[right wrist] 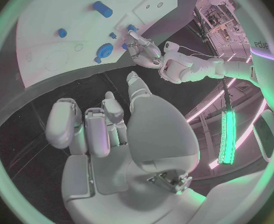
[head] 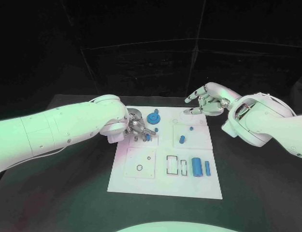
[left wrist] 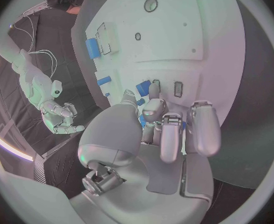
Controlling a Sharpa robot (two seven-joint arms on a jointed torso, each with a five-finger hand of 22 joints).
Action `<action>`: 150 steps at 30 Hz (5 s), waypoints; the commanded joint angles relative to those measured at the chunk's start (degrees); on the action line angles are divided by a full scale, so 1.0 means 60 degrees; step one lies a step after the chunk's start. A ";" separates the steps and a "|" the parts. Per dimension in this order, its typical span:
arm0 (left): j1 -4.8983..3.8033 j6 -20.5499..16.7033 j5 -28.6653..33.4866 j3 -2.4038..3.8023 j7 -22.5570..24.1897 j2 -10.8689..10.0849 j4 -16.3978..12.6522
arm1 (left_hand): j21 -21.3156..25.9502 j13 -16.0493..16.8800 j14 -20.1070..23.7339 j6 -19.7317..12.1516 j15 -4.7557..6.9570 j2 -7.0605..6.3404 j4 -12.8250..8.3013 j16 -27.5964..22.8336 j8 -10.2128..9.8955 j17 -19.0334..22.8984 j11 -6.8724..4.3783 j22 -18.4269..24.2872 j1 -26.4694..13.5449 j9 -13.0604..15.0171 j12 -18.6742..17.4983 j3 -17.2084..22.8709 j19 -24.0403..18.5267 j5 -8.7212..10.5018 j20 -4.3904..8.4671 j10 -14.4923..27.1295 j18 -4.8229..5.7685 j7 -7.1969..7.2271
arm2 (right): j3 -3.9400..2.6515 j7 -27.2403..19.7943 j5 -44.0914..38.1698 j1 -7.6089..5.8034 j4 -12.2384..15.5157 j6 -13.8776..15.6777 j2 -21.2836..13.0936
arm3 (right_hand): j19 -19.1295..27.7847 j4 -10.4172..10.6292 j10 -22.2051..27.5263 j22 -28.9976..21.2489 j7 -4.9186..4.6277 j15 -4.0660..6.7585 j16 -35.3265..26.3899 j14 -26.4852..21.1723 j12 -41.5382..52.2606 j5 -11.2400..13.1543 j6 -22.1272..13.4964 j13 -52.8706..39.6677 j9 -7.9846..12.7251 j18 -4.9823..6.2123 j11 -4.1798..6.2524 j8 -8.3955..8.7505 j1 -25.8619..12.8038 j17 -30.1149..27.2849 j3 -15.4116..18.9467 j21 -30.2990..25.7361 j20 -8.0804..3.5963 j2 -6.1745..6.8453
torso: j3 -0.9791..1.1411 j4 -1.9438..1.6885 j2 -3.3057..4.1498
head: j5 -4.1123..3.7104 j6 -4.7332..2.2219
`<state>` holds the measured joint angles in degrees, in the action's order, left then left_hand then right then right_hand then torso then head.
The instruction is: Assemble the parts on the task board
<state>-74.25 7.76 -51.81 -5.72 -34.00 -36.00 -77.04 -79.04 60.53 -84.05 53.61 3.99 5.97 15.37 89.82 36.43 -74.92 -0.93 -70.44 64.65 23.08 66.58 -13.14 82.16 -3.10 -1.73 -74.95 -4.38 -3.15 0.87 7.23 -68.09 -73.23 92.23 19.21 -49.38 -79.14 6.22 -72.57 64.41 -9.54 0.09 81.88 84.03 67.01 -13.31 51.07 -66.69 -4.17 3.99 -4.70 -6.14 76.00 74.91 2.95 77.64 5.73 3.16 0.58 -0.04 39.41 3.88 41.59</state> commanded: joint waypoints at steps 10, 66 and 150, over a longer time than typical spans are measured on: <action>-0.0026 0.0112 -0.0079 -0.0002 -0.0036 0.0094 0.0036 | -0.0120 0.0071 -0.0992 -0.0307 0.0095 0.0282 -0.0631 0.0029 0.0356 -0.2513 -0.0025 -0.0122 0.0840 0.0319 0.0116 0.0452 0.0032 0.0025 -0.0006 -0.0050 0.0110 0.0023 | -0.0006 0.0064 0.0014 -0.0021 -0.0052 -0.0168 0.0076 | 0.0059 0.0022 0.0017 -0.0076 0.0041 0.0047 -0.0115 0.0442 -0.0042 -0.0224 0.0026 0.0039 -0.0008 0.0177 0.0083 -0.0092 0.0157 0.0180 0.0075 -0.0112 -0.0017 -0.0043 | 0.0002 0.0003 0.0008 | -0.0003 0.0024; 0.0005 -0.1104 -0.1276 -0.0316 0.0557 -0.0825 -0.1053 | -0.0204 -0.0167 -0.0992 -0.0787 0.0127 -0.1535 -0.3129 0.0029 0.1021 -0.2513 -0.0082 -0.0417 -0.0312 0.1028 -0.0150 0.9249 0.0014 -0.0922 0.0010 -0.0115 0.0128 0.0051 | -0.0004 0.0151 -0.0002 -0.0020 -0.0190 -0.0396 0.0143 | 0.0077 0.0133 0.0053 -0.0265 0.0053 0.0073 -0.0259 0.0432 -0.0065 -0.1002 -0.0042 0.0135 0.0008 0.0201 0.0102 -0.0196 0.0407 0.0067 0.0157 -0.0268 -0.0049 -0.0107 | -0.0003 -0.0015 0.0008 | 0.0097 0.0192; 0.0054 -0.0775 -0.1272 -0.0387 0.0370 -0.0374 -0.0557 | -0.0229 0.0086 -0.0992 -0.0262 0.0201 -0.1866 -0.1570 0.0029 0.1069 -0.2513 -0.0170 -0.0587 -0.2365 0.0999 0.0166 0.6769 0.0089 -0.0723 0.0079 -0.0308 0.0154 0.0192 | -0.0002 0.0130 0.0011 -0.0019 -0.0345 -0.0487 0.0294 | 0.0079 0.0431 0.0065 -0.0350 0.0059 0.0078 -0.0322 0.0432 -0.0069 -0.1045 -0.0039 0.0193 0.0006 0.0212 0.0105 -0.0271 0.0203 0.0022 0.0279 -0.0336 -0.0057 -0.0179 | 0.0003 -0.0022 0.0004 | 0.0043 0.0339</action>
<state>-73.87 2.81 -59.67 -8.07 -31.54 -38.32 -80.46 -80.16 60.99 -83.95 51.70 4.92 -5.24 5.86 89.82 42.89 -74.91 -1.95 -73.91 50.83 29.12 67.26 27.76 82.25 -7.80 -1.23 -76.37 -4.39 -2.07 0.89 8.31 -68.09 -73.23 90.14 16.48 -47.67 -78.93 8.48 -72.15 62.36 -9.54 0.10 80.19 84.04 66.72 -19.46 51.07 -65.63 -4.13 4.88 -4.29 -7.48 77.66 74.90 4.56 75.83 5.51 2.38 0.60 -0.13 39.45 4.14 43.62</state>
